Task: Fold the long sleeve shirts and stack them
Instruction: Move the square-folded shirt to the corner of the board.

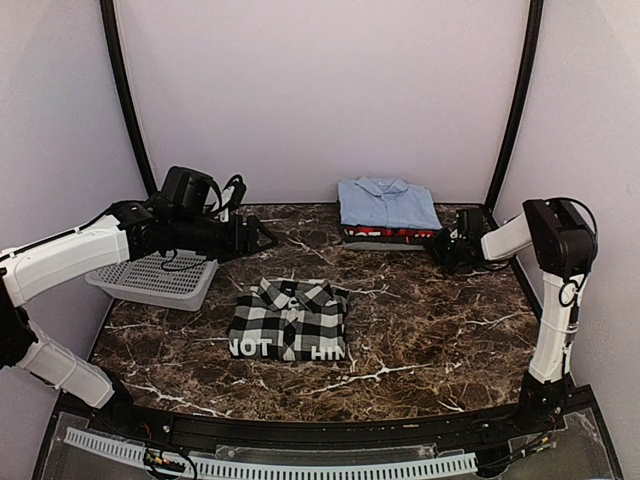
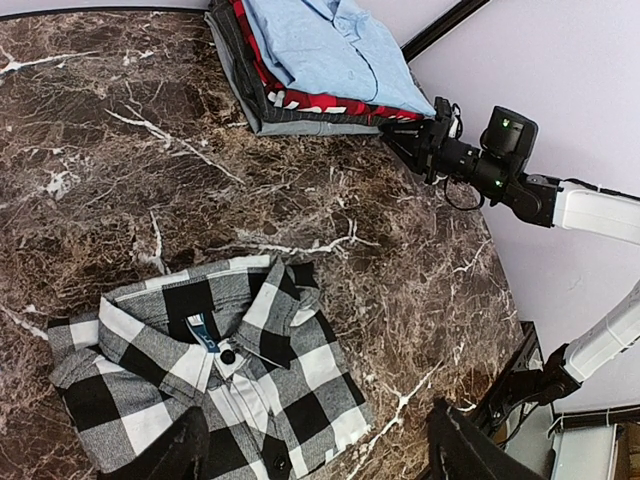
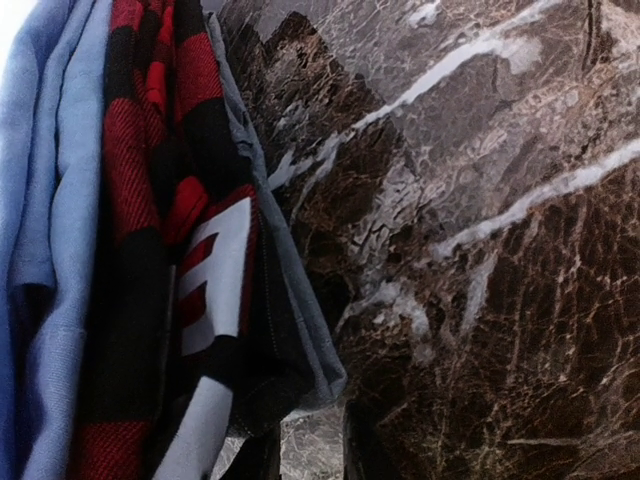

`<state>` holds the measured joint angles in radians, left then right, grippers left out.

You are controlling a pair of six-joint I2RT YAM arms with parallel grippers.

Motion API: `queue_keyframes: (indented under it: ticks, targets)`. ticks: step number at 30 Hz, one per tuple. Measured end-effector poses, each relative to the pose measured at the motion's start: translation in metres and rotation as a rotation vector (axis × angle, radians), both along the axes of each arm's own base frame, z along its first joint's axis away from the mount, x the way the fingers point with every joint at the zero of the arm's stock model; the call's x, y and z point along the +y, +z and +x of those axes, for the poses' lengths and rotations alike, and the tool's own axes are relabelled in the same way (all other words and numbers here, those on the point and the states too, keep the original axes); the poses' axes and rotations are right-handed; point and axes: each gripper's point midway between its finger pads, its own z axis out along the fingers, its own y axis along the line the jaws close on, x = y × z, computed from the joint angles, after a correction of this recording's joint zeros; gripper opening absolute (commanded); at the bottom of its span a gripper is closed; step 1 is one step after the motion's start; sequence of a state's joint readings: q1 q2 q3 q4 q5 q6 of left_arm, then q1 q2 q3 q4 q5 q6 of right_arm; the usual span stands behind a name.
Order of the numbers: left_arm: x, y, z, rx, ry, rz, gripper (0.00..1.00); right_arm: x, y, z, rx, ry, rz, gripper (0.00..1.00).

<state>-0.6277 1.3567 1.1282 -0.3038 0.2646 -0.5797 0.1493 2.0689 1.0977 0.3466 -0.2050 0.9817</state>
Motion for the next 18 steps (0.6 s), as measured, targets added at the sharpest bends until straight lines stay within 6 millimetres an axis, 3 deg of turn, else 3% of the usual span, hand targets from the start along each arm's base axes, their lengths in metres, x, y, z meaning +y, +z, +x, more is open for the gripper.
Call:
queue_keyframes:
  ticks: [6,11,18]
  targets:
    - [0.0,0.0,0.0,0.0,0.0,0.0,0.73,0.001,-0.001,0.009,-0.006,-0.005,0.0,0.16]
    - [0.0,0.0,0.0,0.0,0.0,0.0,0.73,0.001,-0.003,0.012,-0.011,-0.01,0.008,0.01]
    - [0.0,0.0,0.0,0.001,0.0,0.0,0.73,-0.002,-0.006,0.01,-0.013,-0.027,0.008,0.0]
